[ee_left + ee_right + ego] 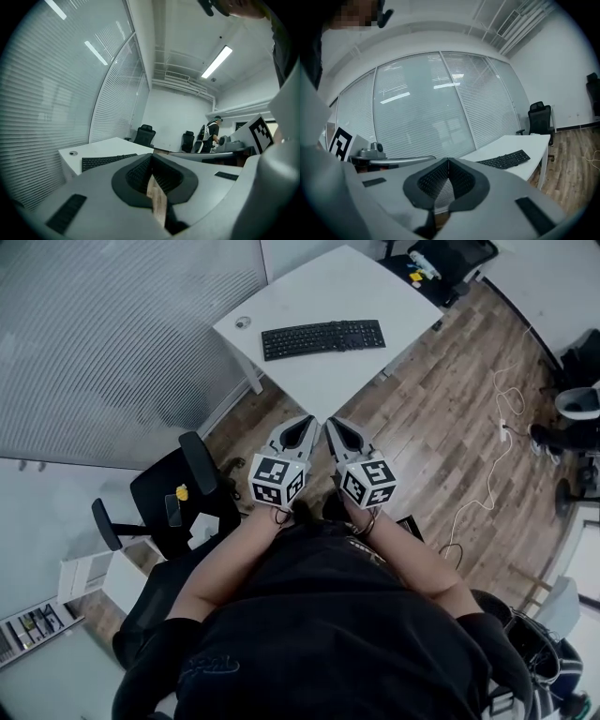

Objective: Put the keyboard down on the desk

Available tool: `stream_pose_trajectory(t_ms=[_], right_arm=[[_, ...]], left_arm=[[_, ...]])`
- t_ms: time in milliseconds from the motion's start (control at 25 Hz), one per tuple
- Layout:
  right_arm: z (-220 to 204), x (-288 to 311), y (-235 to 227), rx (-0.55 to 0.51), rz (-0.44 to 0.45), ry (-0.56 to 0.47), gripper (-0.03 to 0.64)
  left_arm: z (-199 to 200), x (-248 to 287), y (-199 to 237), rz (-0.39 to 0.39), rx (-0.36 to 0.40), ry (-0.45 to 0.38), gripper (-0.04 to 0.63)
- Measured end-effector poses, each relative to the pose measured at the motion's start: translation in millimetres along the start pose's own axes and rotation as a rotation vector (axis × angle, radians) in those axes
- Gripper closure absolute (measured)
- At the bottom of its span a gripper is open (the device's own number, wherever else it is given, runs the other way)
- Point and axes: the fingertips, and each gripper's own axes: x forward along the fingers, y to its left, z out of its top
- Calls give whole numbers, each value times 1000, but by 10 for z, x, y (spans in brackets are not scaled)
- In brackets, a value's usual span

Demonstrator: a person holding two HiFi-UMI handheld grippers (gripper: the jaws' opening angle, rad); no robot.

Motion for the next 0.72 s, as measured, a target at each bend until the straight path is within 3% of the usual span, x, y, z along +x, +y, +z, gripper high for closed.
stream_pose_trajectory(t_ms=[320, 720], right_arm=[[-25, -358, -29, -16, -28, -15, 594], [76, -839, -137, -88, 54, -20, 595]], left_arm=[[-87, -44, -398, -53, 26, 9, 580], [-78, -119, -932, 25, 17, -43, 580]])
